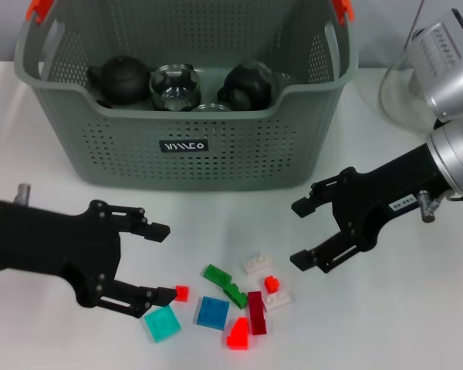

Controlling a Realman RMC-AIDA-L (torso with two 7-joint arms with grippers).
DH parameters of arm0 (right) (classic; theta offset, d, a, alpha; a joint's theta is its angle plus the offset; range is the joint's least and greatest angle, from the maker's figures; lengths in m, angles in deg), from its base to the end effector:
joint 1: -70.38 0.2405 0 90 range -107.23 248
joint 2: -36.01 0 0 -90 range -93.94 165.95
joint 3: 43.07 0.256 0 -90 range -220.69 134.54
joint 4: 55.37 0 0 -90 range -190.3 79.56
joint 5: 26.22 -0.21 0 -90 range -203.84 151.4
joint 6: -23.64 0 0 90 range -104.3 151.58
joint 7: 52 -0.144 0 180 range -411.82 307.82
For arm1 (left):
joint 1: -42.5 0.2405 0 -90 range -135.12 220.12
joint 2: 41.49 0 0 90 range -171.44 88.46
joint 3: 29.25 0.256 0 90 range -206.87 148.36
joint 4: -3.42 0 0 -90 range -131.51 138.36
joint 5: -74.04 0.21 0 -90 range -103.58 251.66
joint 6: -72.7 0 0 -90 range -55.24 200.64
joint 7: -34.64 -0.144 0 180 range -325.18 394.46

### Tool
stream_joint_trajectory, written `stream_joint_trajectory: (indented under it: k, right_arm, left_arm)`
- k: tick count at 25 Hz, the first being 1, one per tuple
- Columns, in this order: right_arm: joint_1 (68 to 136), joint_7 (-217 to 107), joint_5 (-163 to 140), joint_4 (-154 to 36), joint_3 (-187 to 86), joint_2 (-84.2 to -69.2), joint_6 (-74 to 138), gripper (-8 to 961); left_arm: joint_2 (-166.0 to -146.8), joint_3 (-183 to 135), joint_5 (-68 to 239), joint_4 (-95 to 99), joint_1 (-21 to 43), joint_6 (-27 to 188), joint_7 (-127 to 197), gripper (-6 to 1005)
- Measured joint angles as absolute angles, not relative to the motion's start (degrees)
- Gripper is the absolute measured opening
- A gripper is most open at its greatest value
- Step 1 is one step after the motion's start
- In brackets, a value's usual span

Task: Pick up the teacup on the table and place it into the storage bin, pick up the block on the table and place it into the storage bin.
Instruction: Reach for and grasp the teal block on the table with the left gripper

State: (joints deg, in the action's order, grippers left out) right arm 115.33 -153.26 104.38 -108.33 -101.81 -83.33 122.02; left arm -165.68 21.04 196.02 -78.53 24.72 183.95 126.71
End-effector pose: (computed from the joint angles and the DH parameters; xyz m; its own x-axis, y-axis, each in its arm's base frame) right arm 0.1618 0.3556 -0.0146 0.9741 -0.2260 -0.0029 -0.2250 -0.9709 0.0823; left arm -0.2211 0.2655 0.0496 0.9637 0.1756 0.2011 0.1968 -0.9763 -0.0905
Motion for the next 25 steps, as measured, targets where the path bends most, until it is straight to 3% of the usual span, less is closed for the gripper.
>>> stream_joint_trajectory:
  k: [9,25]
  right_arm:
    - [115.27,-154.27,104.21,-108.29,-99.2,-83.52,121.26,940]
    - [115.42,-154.03,104.11,-108.28,-98.7,-83.87,119.39,942]
  left_arm:
    - [-165.58,30.93,209.06,-89.95,19.22,183.84,144.51,832]
    - [-166.2,55.68,224.77,-91.24,17.07,178.33,171.88,834]
